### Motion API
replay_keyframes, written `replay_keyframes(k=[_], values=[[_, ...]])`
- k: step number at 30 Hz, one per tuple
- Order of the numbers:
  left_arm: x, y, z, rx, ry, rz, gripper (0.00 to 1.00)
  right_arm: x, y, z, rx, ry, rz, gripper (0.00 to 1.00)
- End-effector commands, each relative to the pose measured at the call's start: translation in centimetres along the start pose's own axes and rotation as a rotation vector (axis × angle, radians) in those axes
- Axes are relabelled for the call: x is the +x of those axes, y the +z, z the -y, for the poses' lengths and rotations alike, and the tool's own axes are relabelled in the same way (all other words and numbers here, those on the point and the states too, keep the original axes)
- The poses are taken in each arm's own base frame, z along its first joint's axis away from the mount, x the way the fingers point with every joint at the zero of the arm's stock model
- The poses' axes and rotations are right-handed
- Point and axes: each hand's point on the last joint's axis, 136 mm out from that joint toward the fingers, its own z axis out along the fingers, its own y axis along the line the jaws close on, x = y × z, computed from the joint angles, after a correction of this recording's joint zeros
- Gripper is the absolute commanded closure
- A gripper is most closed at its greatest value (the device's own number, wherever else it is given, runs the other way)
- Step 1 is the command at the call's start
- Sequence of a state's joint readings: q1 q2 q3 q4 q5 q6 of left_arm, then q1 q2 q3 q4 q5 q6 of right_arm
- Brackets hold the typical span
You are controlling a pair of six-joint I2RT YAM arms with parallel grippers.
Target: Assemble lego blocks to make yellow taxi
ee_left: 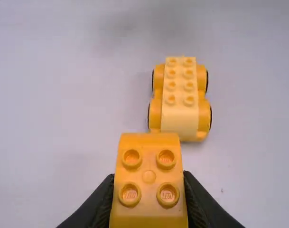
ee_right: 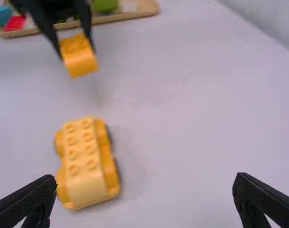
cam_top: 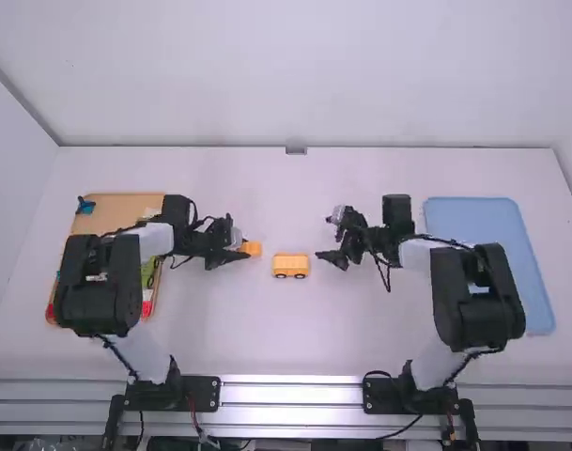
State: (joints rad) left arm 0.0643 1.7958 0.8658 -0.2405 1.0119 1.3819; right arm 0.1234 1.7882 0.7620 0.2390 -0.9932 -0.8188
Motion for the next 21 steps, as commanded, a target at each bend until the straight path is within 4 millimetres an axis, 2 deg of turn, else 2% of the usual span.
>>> replay_keyframes(k=[1, 3, 6, 7, 9, 11, 14, 21], values=[[-1.1, 0.1, 0.8, -0.002, -0.036, 0.002, 0.96, 0.3, 1.1, -2.5, -0.120, -0.080, 0.063, 0.02], [-1.5, 0.6, 0.6, -0.023, -0.048, -0.001, 0.92, 0.9, 2.0, -3.7, -0.173, -0.113, 0.079, 0.01], [-1.5, 1.9, 0.4, -0.051, -0.073, -0.024, 0.92, 3.2, 3.6, -4.6, -0.194, -0.183, 0.020, 0.01], [-1.6, 2.5, 0.7, -0.050, -0.072, -0.029, 0.91, 4.2, 4.4, -5.0, -0.202, -0.202, -0.017, 0.01], [-1.8, 3.1, 1.2, -0.039, -0.055, -0.026, 0.91, 4.9, 5.1, -5.6, -0.223, -0.214, -0.032, 0.01], [-2.3, 3.7, 1.9, -0.016, -0.026, -0.010, 0.91, 5.3, 6.1, -6.2, -0.251, -0.218, -0.026, 0.01], [-2.9, 4.3, 2.2, -0.004, -0.014, 0.004, 0.92, 5.5, 7.3, -5.8, -0.249, -0.198, -0.015, 0.02], [-3.9, 5.0, 2.2, -0.002, -0.034, 0.021, 0.94, 5.8, 8.4, -5.2, -0.241, -0.180, 0.039, 0.01]])
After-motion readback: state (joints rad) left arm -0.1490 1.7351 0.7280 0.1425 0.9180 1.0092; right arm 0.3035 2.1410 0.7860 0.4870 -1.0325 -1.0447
